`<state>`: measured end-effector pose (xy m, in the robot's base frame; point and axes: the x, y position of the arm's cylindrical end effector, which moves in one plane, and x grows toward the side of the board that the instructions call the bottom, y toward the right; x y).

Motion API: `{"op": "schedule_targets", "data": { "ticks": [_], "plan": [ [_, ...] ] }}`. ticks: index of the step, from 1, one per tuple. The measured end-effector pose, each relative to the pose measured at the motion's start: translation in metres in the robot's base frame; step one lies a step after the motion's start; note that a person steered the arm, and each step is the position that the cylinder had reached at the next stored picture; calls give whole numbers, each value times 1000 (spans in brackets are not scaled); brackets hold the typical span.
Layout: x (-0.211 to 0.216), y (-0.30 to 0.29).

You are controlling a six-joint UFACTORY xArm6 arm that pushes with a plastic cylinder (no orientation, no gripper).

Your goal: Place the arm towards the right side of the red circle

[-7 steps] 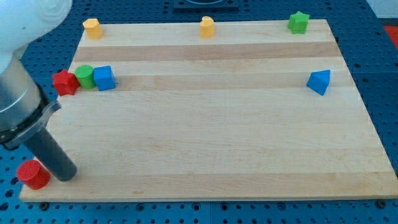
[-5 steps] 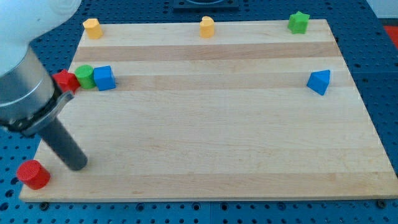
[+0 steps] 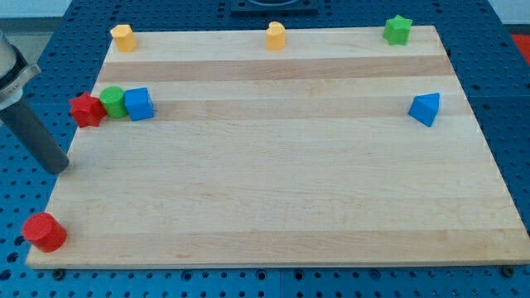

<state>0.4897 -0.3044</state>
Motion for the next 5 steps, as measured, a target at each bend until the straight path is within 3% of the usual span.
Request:
{"op": "schedule_targets", "data": {
  "ticks": [2,3,5],
  "plan": [
    [27,100],
    [70,112],
    [119,52]
  ]
}}
